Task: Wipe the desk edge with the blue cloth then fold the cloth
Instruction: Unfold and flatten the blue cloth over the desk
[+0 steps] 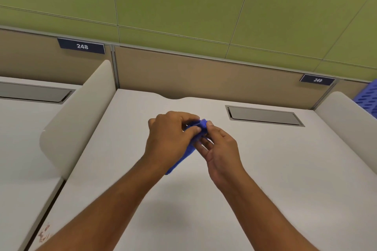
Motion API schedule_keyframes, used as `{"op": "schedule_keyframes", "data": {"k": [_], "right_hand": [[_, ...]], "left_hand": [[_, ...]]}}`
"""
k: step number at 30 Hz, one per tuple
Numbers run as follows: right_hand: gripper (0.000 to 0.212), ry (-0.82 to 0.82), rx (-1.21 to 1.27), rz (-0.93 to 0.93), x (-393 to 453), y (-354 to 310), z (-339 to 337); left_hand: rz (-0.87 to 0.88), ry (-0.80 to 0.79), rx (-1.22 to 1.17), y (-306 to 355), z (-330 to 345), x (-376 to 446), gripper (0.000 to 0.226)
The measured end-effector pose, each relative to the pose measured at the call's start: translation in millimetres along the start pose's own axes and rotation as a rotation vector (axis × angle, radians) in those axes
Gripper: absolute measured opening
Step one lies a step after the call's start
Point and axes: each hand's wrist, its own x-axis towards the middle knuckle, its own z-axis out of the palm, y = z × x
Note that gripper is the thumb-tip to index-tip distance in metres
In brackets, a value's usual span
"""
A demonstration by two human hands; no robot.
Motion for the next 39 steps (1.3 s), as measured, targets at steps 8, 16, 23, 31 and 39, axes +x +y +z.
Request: {"op": "schedule_keyframes", "data": {"k": [8,16,23,31,39], "right_hand": [[0.015,-0.011,-0.160,-0.084,-11,-3,8],[0.020,-0.080,-0.194,-0.118,-13,-10,10],[0.043,-0.189,-0.606,-0.474,-9,-24,5],[0.038,-0.390,-1.297,-0.794,51,-23,-34],[0.019,-0.539,-1.239,-0.625,69,-2,-39]], "left_hand": [[-0.004,0.017,-0.110,-4,-3,9,0.012],[0.204,-0.241,0.011,-15,-23,10,0.049],[0.251,-0.060,-0.094,-23,-35,24,0.028],[0.266,-0.018,-0.057,-33,-48,36,0.023],[0.300,0.073,-0.026,-30,-63,37,0.019]]}}
